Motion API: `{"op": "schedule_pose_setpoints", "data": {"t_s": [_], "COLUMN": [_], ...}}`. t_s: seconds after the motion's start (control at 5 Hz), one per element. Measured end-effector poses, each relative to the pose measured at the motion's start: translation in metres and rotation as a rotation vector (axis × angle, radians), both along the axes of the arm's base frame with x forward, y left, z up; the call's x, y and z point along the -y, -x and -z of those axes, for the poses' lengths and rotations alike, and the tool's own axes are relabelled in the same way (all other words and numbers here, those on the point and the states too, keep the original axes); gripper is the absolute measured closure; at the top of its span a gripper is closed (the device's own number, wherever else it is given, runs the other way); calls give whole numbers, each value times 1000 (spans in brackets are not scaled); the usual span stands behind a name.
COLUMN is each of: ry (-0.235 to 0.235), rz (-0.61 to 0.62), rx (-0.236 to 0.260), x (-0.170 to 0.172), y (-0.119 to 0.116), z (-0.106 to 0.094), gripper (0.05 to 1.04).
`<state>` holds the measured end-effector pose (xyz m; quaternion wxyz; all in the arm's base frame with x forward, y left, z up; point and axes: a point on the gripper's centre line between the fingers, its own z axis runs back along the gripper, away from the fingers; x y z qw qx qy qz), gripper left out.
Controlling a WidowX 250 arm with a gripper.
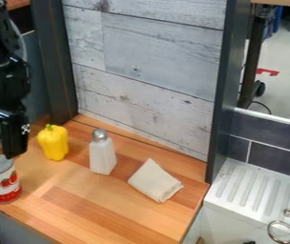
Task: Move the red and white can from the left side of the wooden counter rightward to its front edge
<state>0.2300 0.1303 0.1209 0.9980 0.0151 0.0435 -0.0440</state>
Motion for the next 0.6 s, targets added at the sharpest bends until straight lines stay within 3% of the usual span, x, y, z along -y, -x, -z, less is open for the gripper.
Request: {"op": "schedule_pose_setpoints", "data": {"t_s": [0.2,0.4,0.6], "ry": [14,75,16], "rz": [-1,-8,-37], "rx": [-24,1,-2], "x": [0,-19,-46], "y": [1,-4,-4], "z": [7,4,-2], "gripper": [83,83,83]}}
